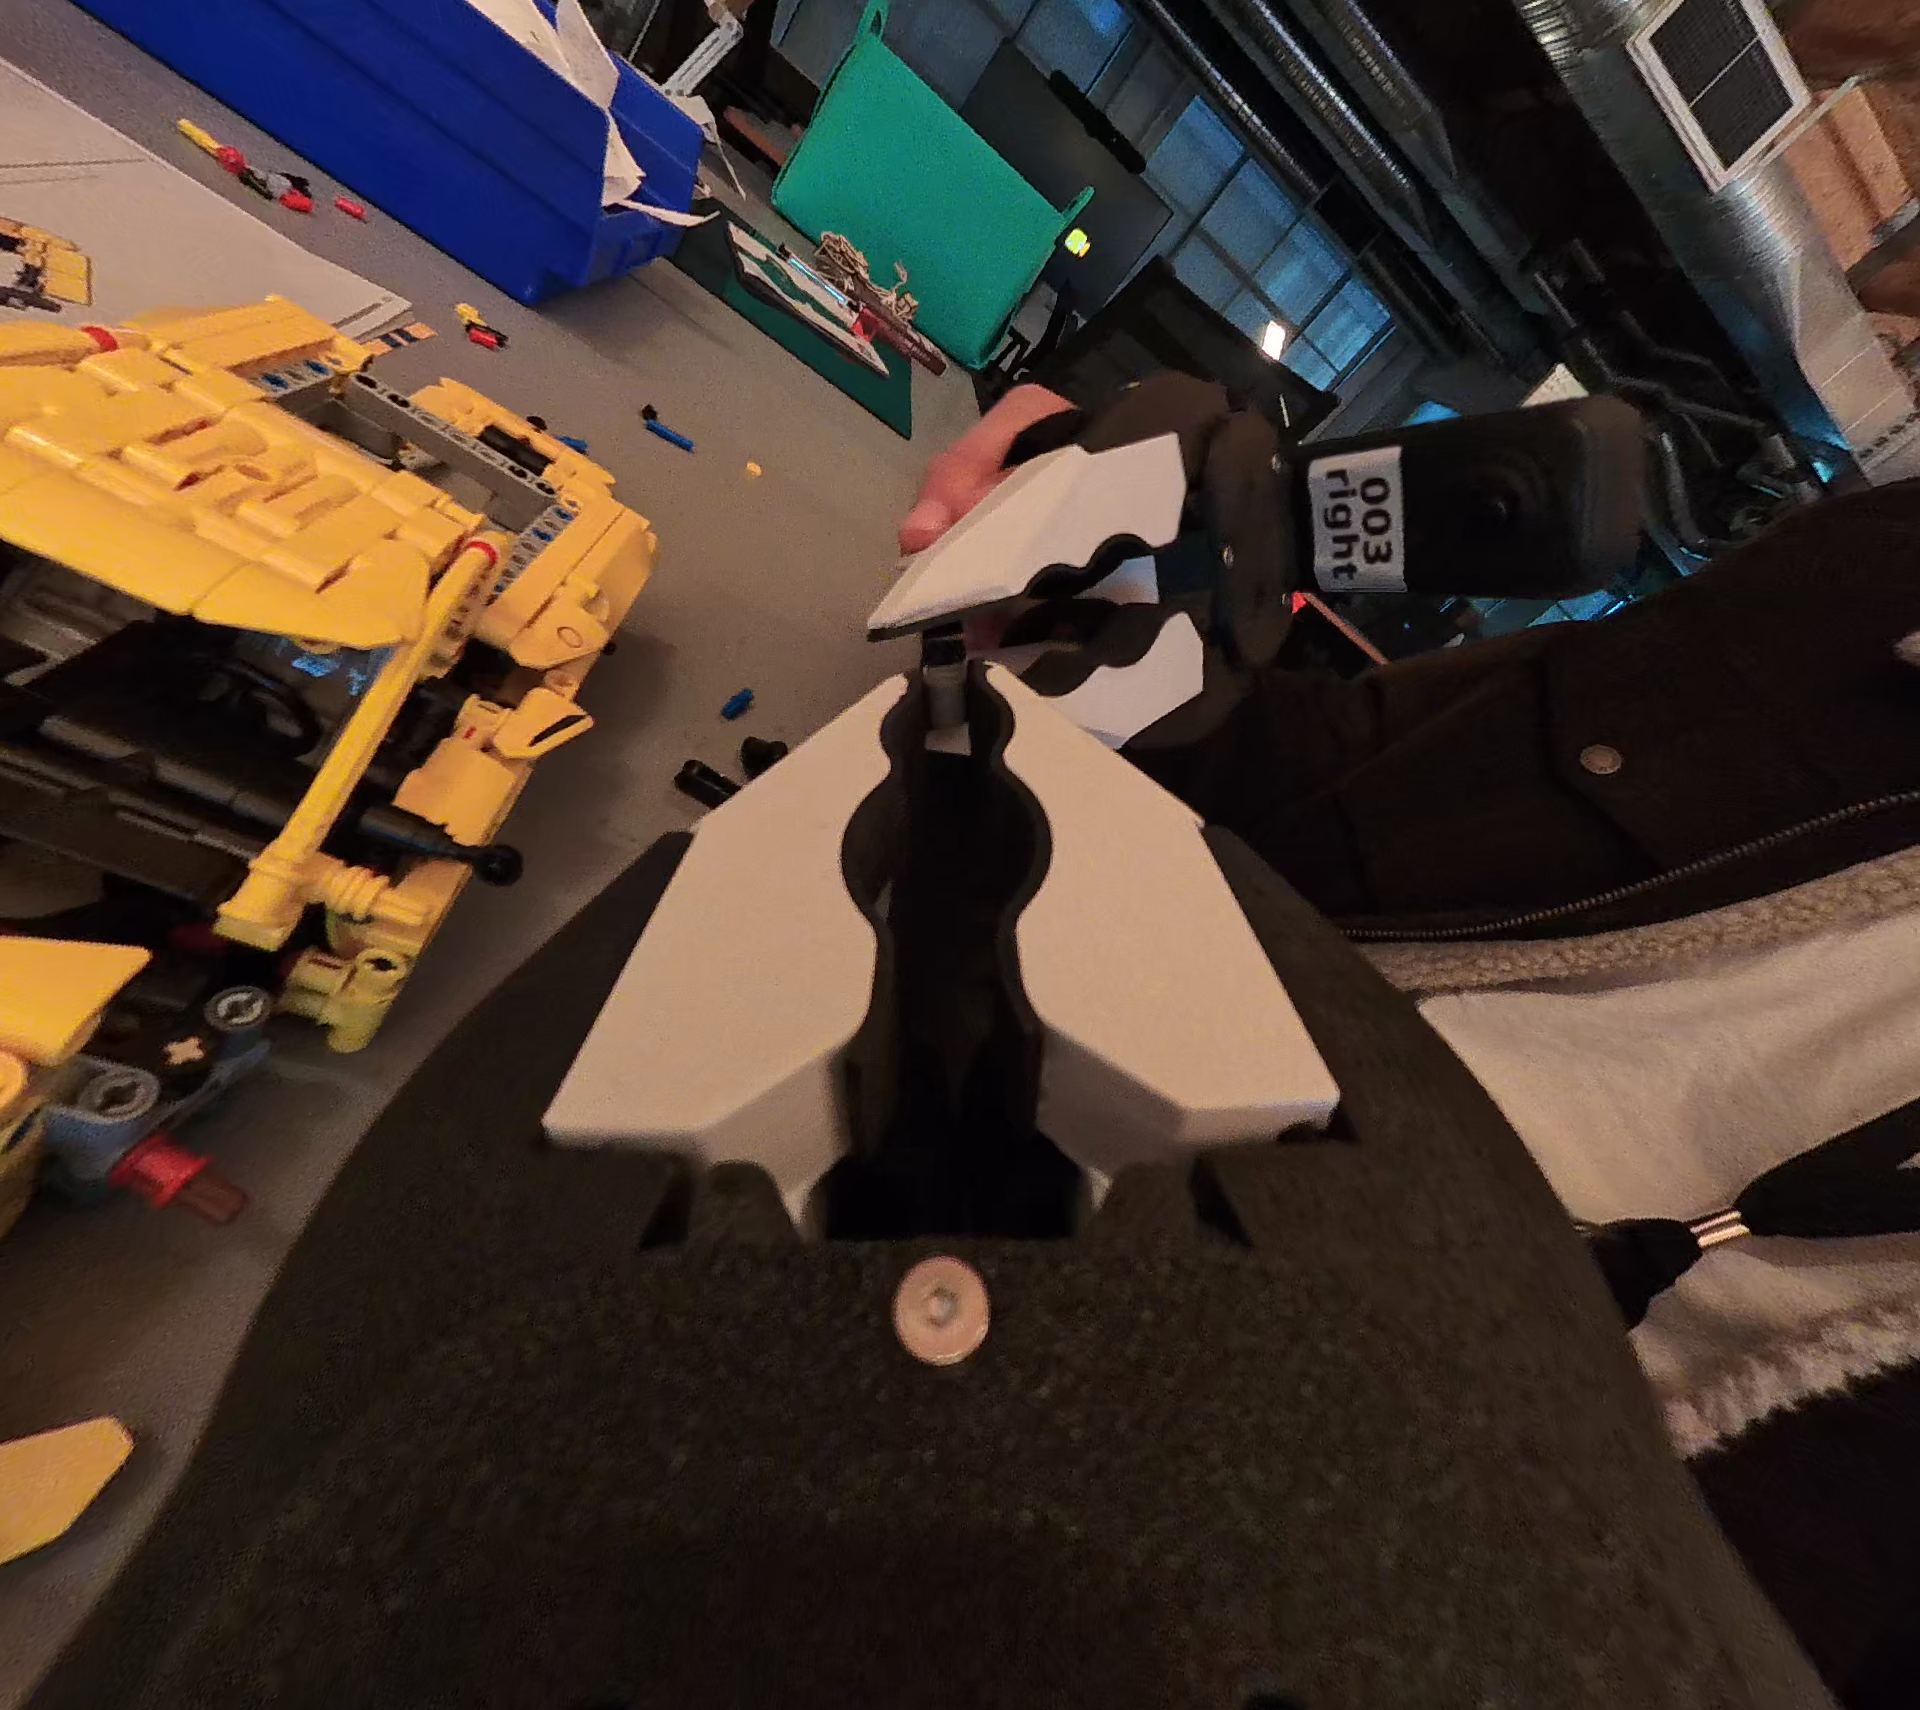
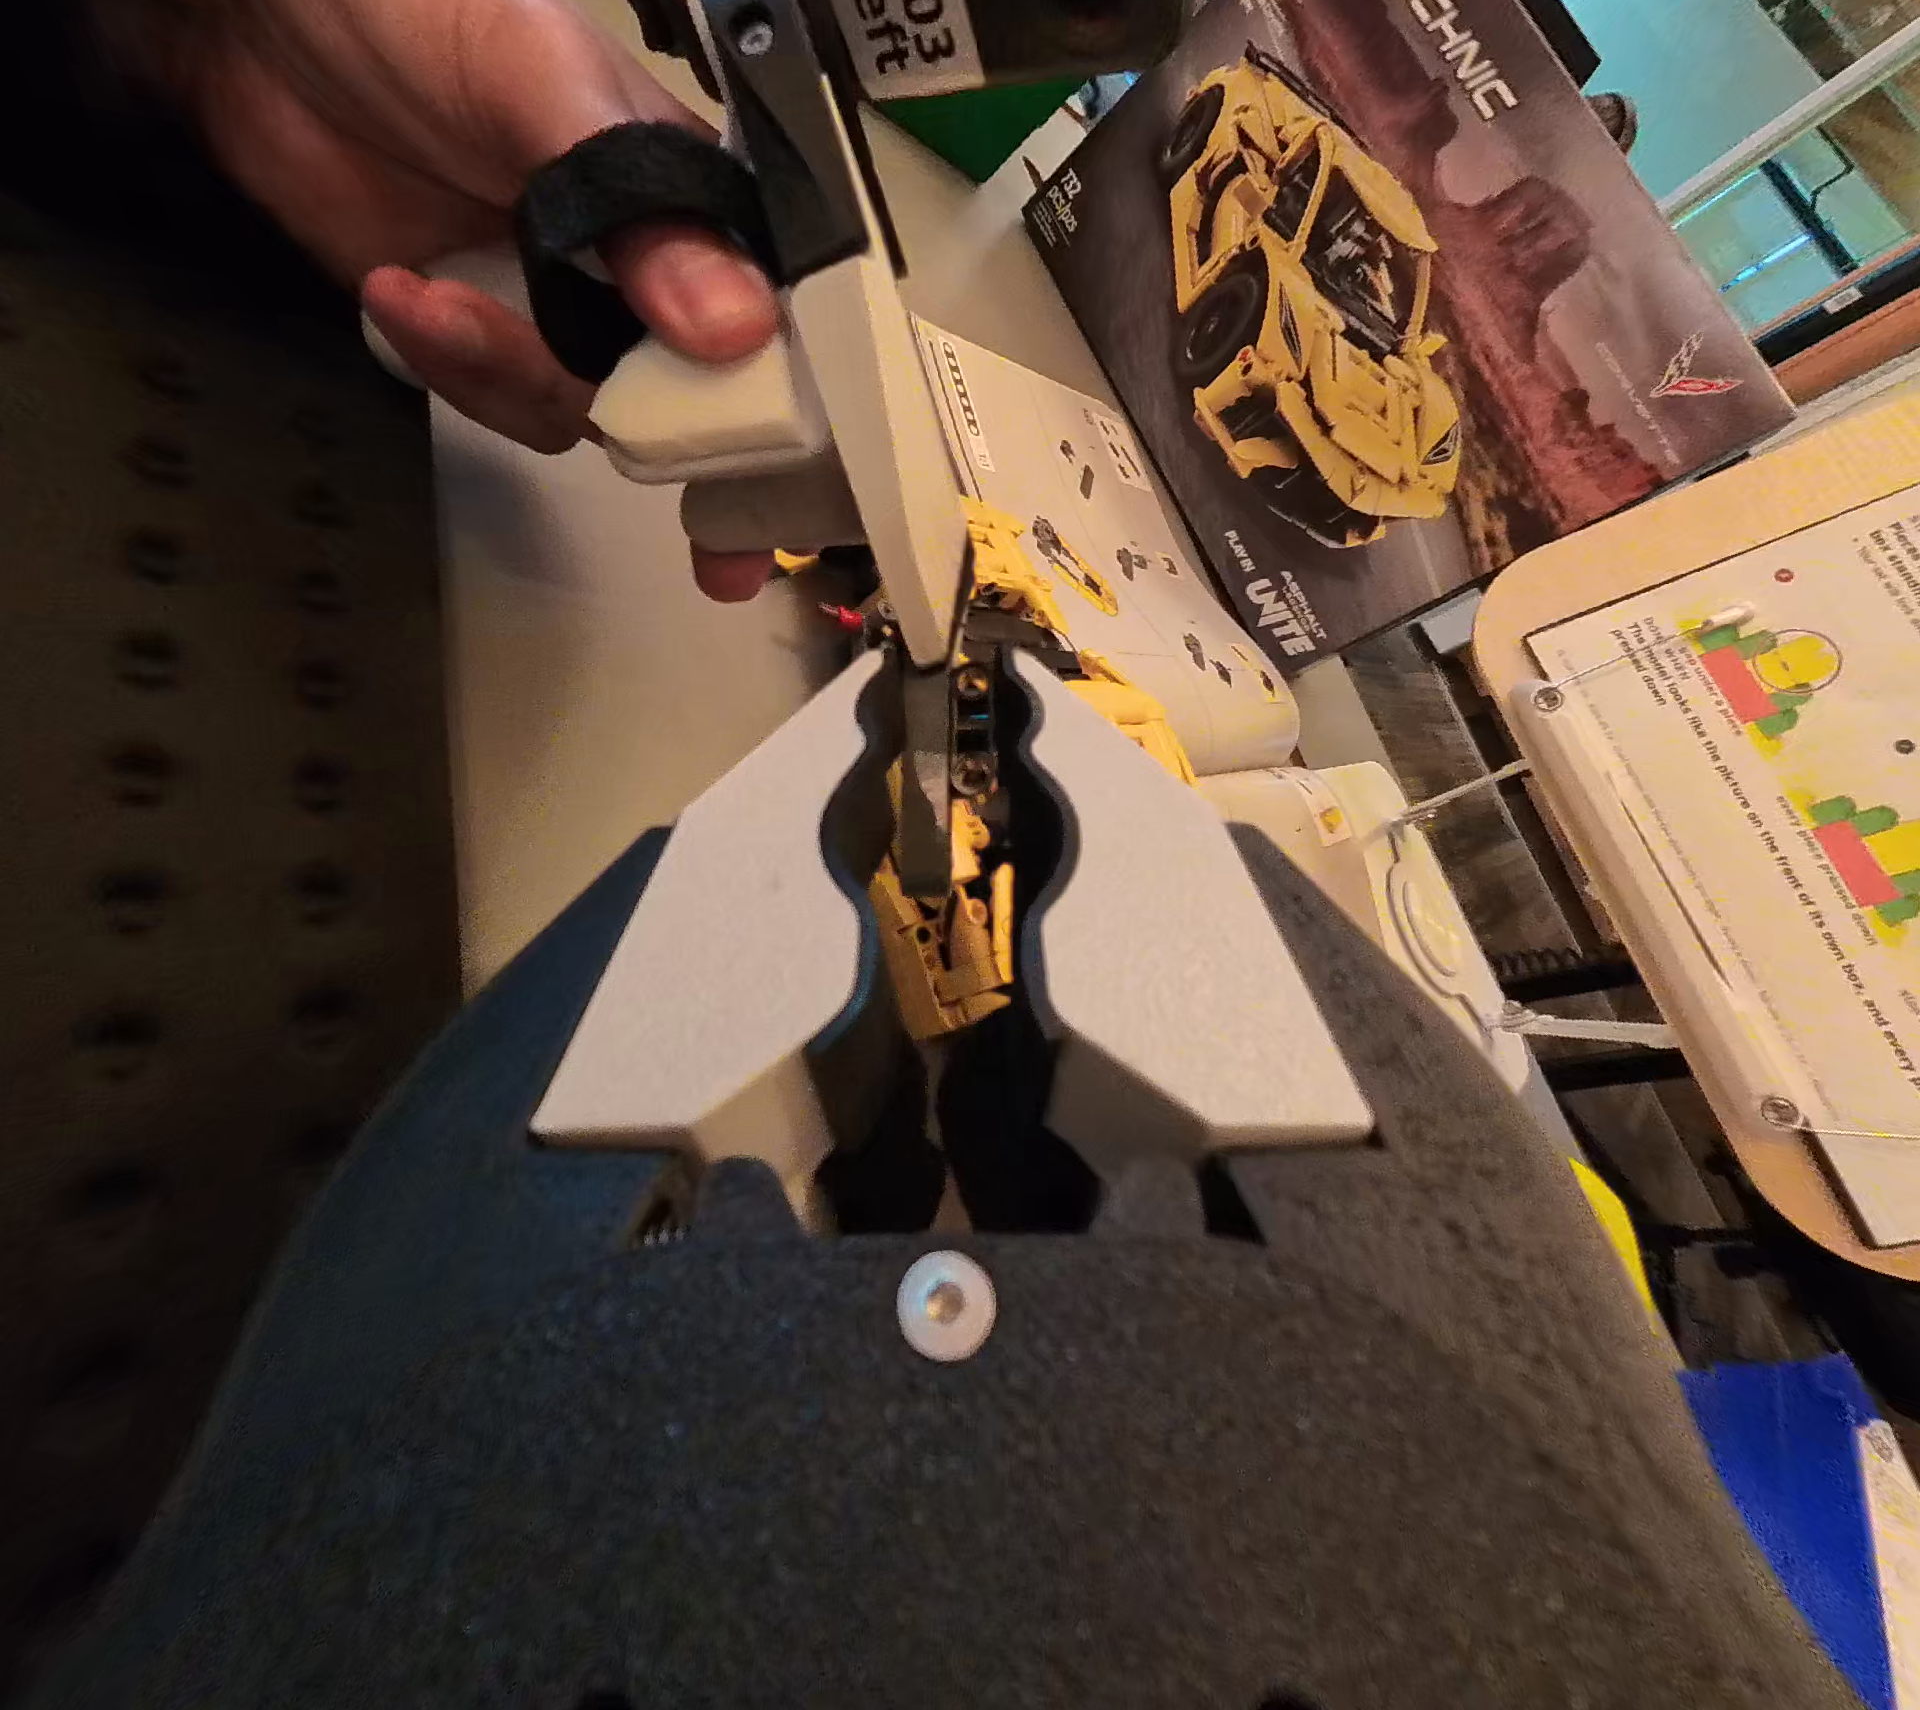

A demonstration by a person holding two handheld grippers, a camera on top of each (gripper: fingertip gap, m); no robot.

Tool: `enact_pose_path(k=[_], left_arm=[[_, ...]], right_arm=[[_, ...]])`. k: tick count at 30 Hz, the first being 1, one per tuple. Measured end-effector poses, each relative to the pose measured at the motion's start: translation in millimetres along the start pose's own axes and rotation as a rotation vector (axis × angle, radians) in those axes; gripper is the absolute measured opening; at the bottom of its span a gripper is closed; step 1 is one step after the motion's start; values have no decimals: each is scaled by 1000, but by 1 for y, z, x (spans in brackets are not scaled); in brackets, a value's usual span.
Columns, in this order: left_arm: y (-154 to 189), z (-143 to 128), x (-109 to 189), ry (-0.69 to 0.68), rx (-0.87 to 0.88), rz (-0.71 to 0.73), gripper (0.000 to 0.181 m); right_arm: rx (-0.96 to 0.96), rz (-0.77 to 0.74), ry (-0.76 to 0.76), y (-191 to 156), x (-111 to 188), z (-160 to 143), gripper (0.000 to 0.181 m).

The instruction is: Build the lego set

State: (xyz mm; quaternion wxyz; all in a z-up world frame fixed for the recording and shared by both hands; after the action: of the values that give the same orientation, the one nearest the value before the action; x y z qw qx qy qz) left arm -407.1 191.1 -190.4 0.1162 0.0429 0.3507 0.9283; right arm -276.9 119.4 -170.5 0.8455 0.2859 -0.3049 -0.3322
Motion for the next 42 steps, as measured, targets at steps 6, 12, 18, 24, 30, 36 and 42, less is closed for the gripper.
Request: enact_pose_path(k=[6, 12, 18, 24, 30, 36, 42], left_arm=[[-3, 2, 2, 12, 11, 16, 7], [-5, 4, 7, 32, 18, 37, 7], [-2, 3, 6, 24, 6, 18, 7], [4, -4, 11, -101, -29, 20, 7], [20, 3, 41, -120, -190, 35, 7], [2, 53, 125, 139, -560, 293, 6], [-42, 70, 143, 193, -723, 242, 6]], right_arm=[[-85, -5, 18, 2, -4, -3, 17], [-10, -73, -24, 0, -3, -11, 21], [44, -42, -39, 2, 1, -7, 16], [90, 58, -43, -7, 1, -1, 16], [-171, 229, 18, 11, -4, 14, 48], [-541, 438, 90, 81, -26, 5, 40], [-820, 410, 331, 115, -47, -17, 31]])
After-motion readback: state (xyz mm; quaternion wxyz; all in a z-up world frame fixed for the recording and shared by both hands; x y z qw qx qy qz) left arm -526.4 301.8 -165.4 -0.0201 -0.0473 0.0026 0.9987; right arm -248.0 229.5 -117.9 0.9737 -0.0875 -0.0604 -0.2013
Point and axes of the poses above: each gripper's, where its closed fingertips meet, x back along the fingers, z out of its top, y = z × x across the jaws, the point moved 9 cm from there along x, back along the fingers, and after that the axes turned 4 degrees about x, right-handed, at the moved point
